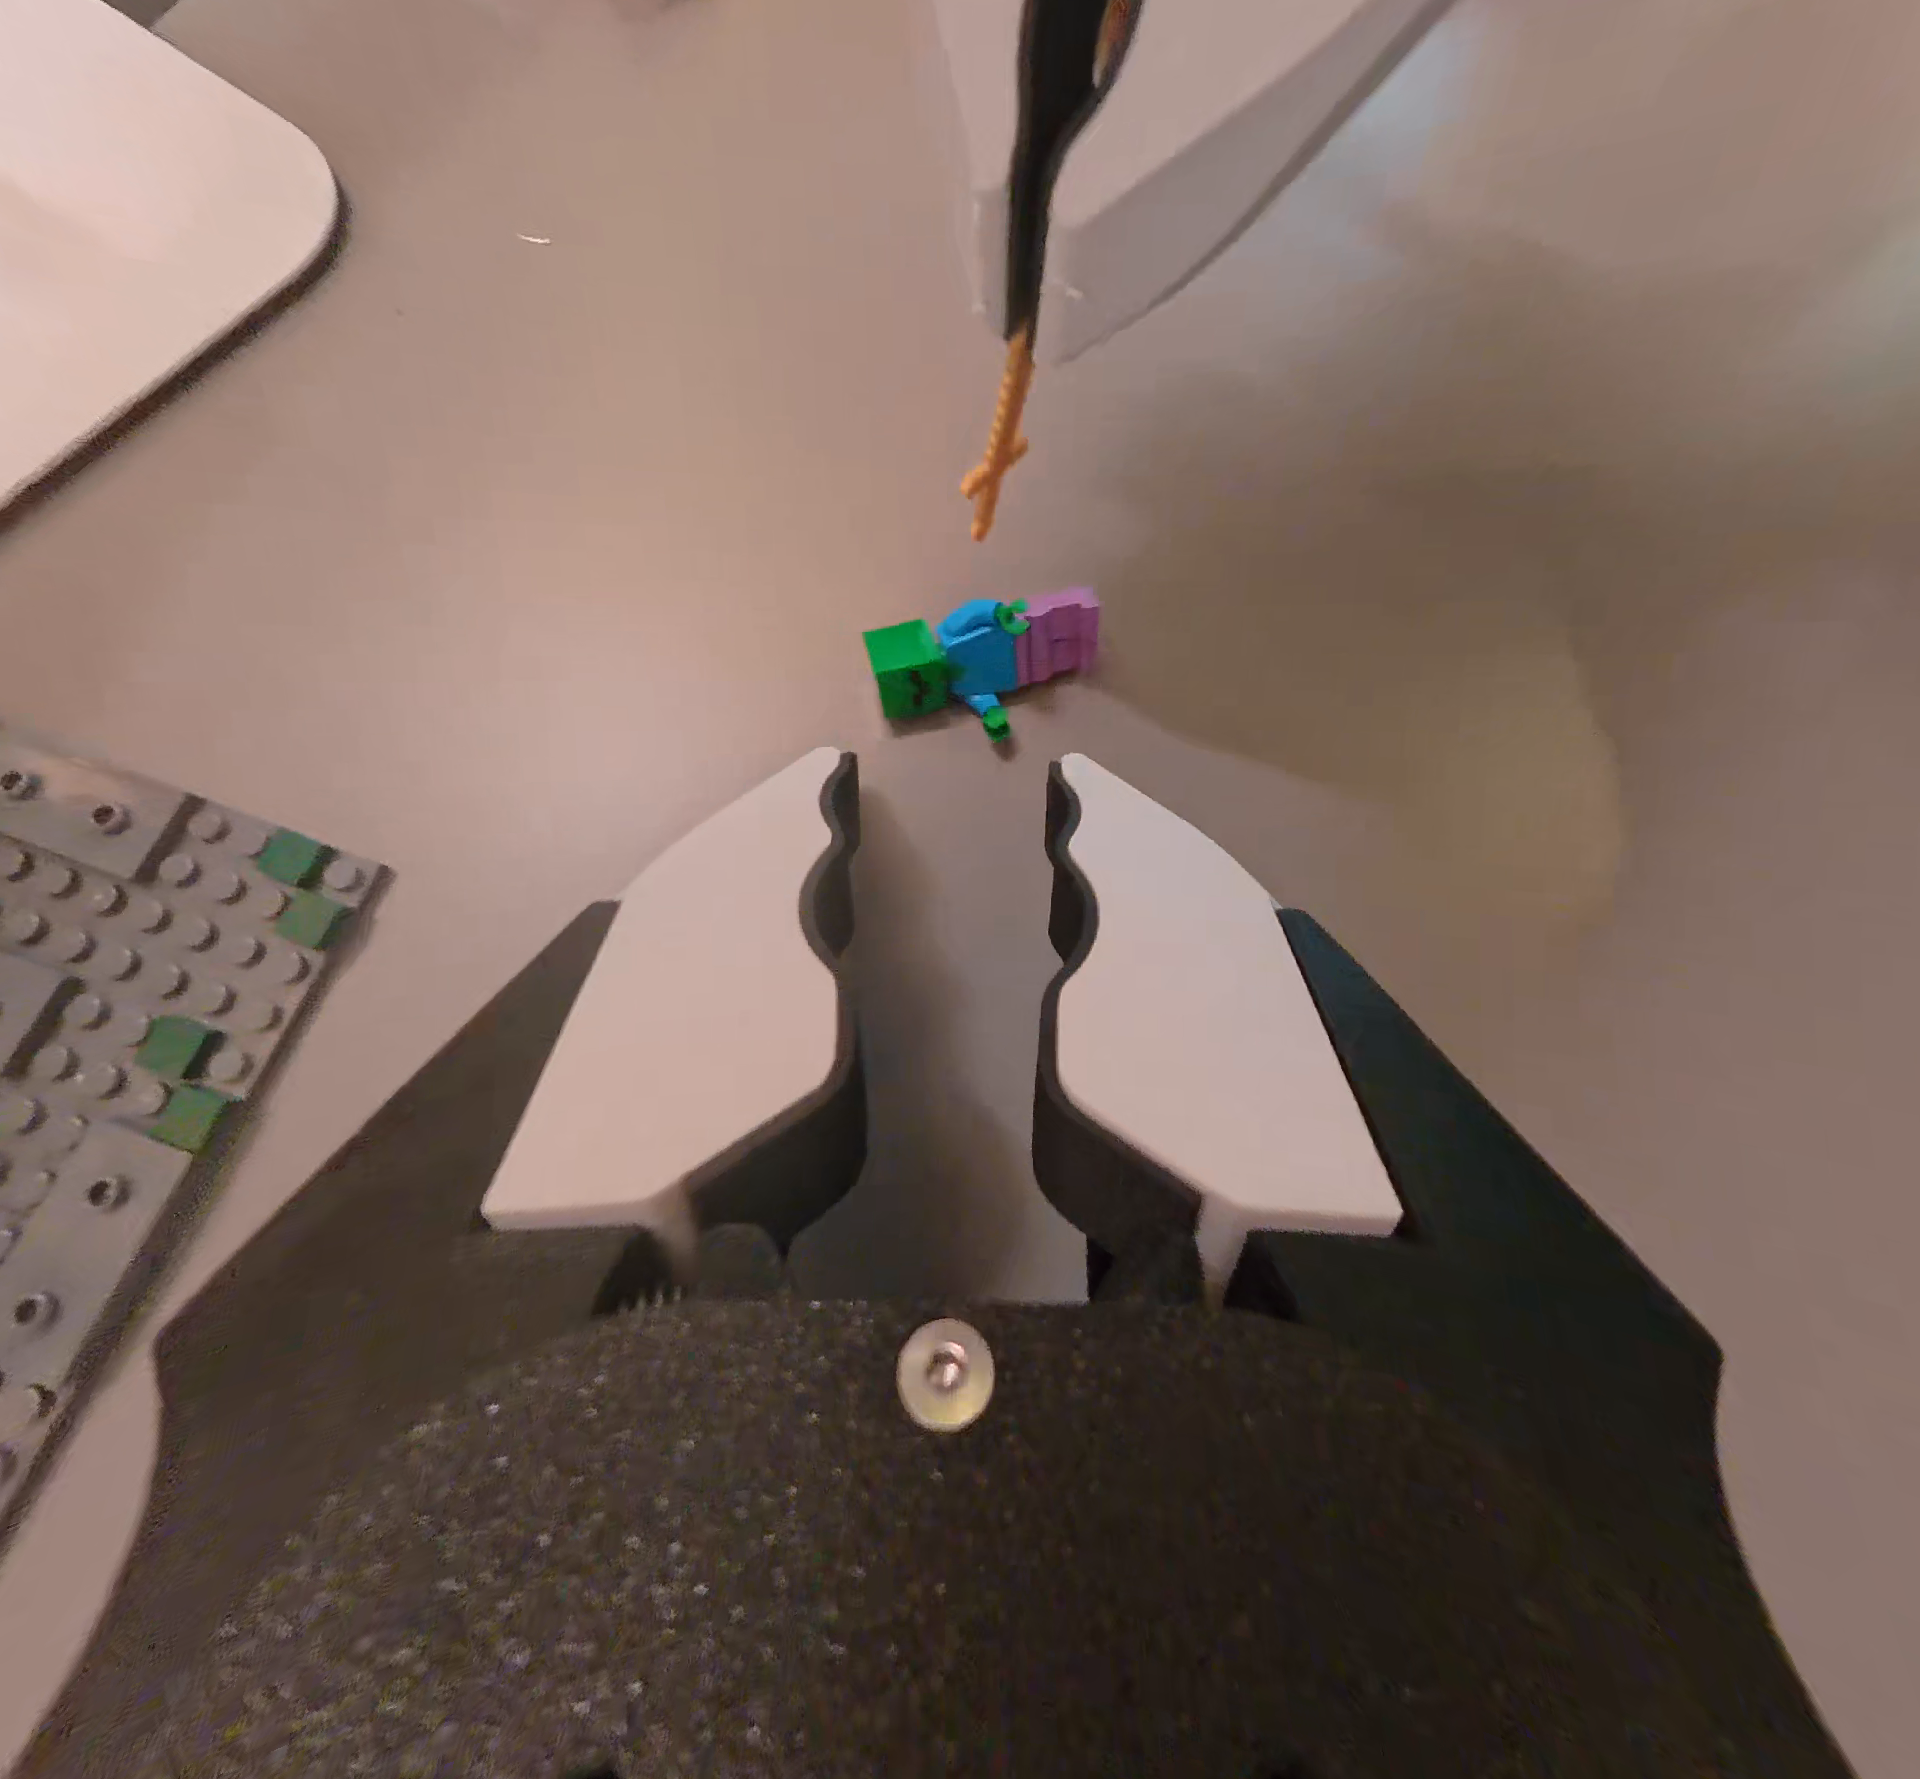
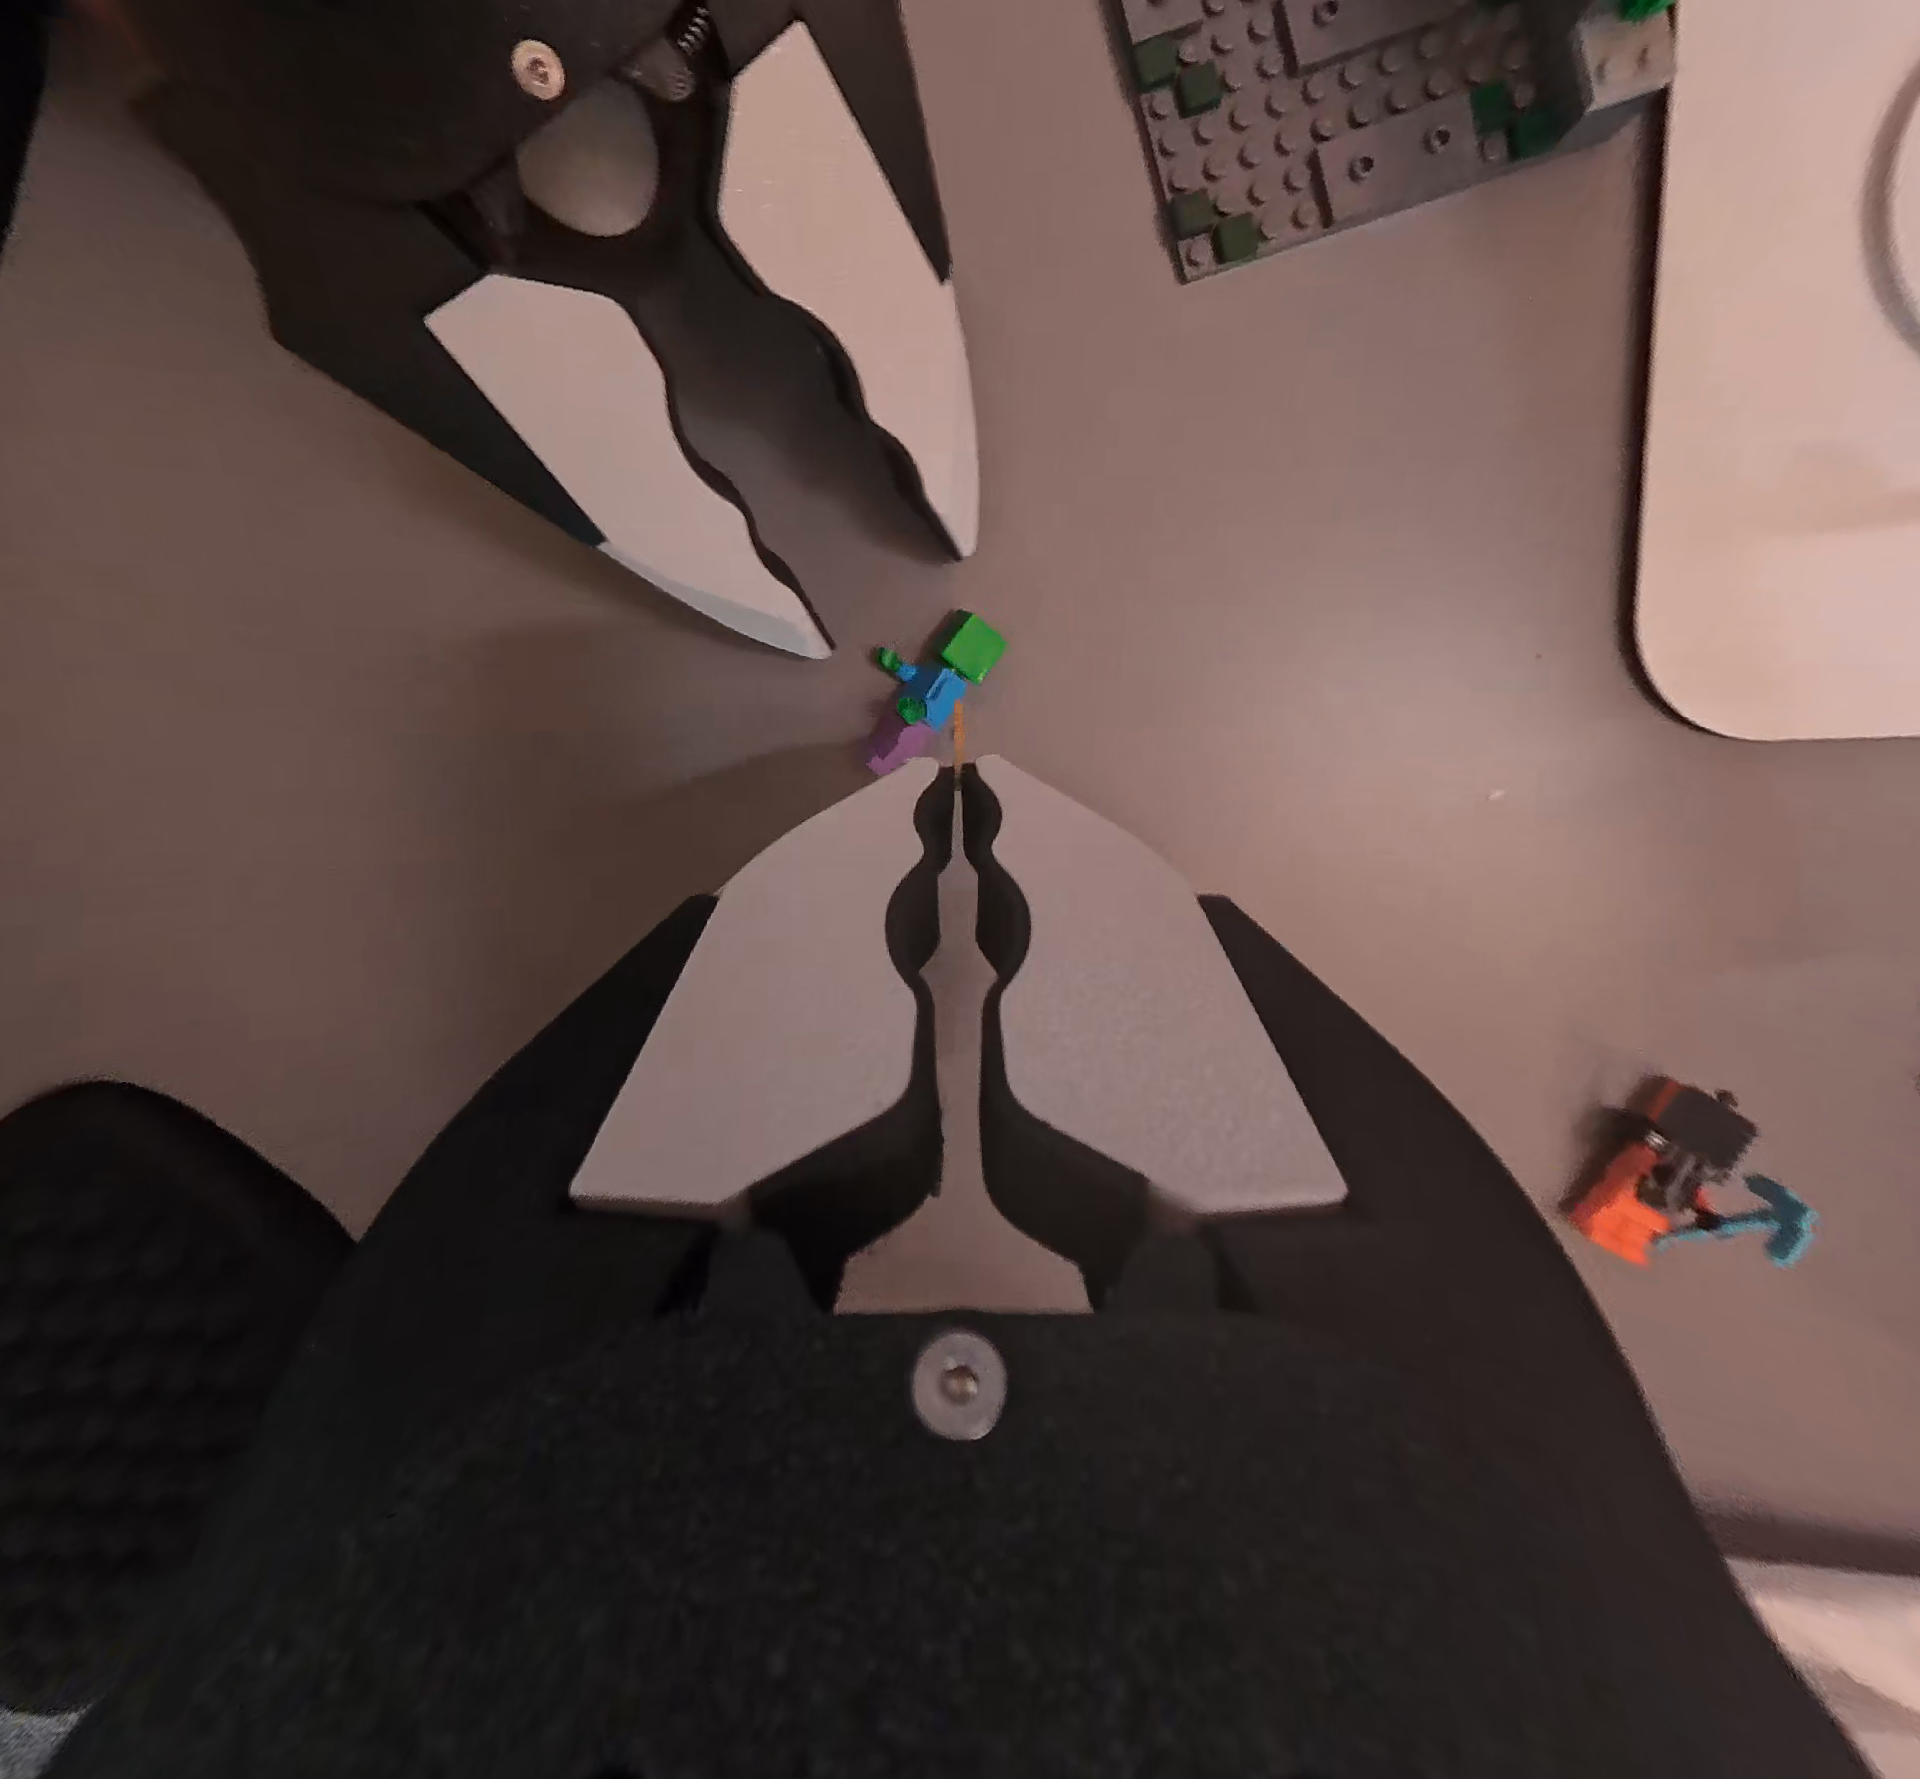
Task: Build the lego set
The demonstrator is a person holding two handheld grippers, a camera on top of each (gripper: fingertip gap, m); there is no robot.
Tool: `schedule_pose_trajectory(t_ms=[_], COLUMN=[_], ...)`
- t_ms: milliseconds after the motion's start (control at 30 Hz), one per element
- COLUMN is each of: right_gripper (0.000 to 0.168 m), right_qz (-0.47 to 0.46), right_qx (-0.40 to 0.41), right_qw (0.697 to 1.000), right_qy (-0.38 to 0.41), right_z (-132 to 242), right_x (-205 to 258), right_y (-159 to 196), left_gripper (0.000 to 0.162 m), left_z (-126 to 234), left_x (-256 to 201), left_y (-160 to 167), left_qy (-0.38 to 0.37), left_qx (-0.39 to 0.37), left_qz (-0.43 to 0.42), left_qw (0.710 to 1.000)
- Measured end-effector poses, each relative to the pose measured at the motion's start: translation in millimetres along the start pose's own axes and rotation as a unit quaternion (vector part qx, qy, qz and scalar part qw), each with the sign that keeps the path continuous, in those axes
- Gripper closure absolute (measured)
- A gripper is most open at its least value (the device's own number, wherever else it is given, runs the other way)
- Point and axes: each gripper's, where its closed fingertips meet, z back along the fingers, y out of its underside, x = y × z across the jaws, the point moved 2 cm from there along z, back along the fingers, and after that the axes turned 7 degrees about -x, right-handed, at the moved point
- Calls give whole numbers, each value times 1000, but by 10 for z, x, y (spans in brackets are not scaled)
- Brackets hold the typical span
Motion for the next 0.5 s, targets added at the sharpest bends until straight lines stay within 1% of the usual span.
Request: schedule_pose_trajectory(t_ms=[33, 200, 300, 500], right_gripper=[167, 167, 167, 167], right_qz=[3, 2, 3, -36], right_qx=[-7, -45, -31, -34], right_qw=[1000, 998, 999, 997], right_qy=[-3, -46, -38, -52], right_z=[-10, -46, -96, -124], right_x=[12, 141, 84, 1], right_y=[-13, -133, -63, 132], left_gripper=[127, 124, 123, 120], left_z=[-9, -80, -119, -139], left_x=[23, 87, 81, 21], left_y=[-7, -42, -68, -98], left_qy=[2, 28, 46, 91], left_qx=[-1, 0, -3, -7], left_qz=[-8, -54, -67, -71], left_qw=[1000, 998, 997, 993])
